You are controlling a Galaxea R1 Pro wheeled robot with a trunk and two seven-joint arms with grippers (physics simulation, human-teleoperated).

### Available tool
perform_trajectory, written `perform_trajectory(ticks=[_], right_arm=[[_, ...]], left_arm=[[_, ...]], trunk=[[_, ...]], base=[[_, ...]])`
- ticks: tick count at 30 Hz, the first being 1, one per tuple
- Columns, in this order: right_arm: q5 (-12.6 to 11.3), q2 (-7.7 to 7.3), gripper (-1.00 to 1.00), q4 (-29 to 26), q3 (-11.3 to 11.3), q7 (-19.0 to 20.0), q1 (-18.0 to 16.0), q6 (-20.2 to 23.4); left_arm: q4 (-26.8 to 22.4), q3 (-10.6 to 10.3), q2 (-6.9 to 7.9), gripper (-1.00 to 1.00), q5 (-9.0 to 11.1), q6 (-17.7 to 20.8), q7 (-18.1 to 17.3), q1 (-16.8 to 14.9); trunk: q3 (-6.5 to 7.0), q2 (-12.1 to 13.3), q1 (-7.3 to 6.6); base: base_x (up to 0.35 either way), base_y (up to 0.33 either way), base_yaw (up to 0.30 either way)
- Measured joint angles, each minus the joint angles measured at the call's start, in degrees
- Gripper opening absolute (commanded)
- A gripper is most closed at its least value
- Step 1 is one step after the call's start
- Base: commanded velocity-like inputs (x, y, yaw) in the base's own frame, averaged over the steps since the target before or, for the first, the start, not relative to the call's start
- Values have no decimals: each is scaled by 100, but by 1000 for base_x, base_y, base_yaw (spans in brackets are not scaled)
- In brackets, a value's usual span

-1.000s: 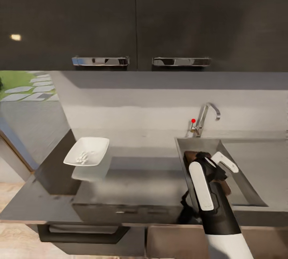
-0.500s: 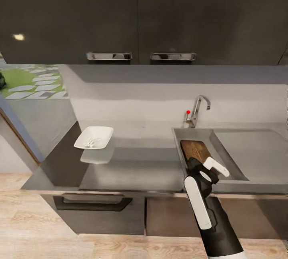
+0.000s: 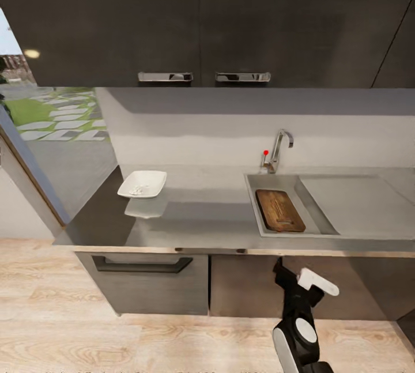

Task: In the kitchen, take the Vidalia onion out of the sink, dice it on the chopping board with the paring knife, put the diced onion into the bowl on the countertop, then place both the paring knife and the chopping board into the sink.

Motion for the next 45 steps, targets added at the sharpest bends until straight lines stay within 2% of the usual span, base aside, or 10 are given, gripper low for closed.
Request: perform_trajectory(ticks=[6,8,9,12,17,22,23,28,36,45], right_arm=[[178,-270,100,78,-2,570,999,-796],[350,-603,100,480,-3,1129,1535,-1569],[368,-680,100,652,-3,1223,1643,-1790],[387,-793,100,1474,-10,1365,1801,-2442],[395,-810,100,3363,32,1749,1853,-3331],[391,-796,100,4936,85,2577,1863,-3452],[384,-770,100,5446,90,2760,1867,-3445],[388,-736,100,6249,77,2851,1865,-3444],[390,-736,100,6480,72,2865,1865,-3445],[392,-735,100,6486,71,2865,1865,-3445]], left_arm=[[-1,7,5,100,0,0,0,-1],[-1,8,13,100,0,0,0,0],[-1,10,15,100,0,0,0,-1],[0,14,18,100,1,0,0,-1],[3,22,18,100,2,0,14,-1],[33,32,18,100,10,4,35,-1],[100,37,22,100,12,8,43,-1],[361,55,19,100,11,9,54,-1],[959,69,0,100,6,9,56,-31],[1196,72,-1,100,6,7,48,-36]], trunk=[[-2,-2,-1],[-3,-2,-2],[-2,-1,-1],[-2,-1,-1],[-2,-1,-1],[-2,-1,-1],[-3,-1,-1],[-2,-1,-1],[-2,-1,-1],[-1,-1,-1]], base=[[-17,0,0],[-1,0,0],[0,0,0],[0,0,0],[0,0,0],[0,0,0],[0,0,0],[0,0,0],[0,0,0],[0,0,0]])
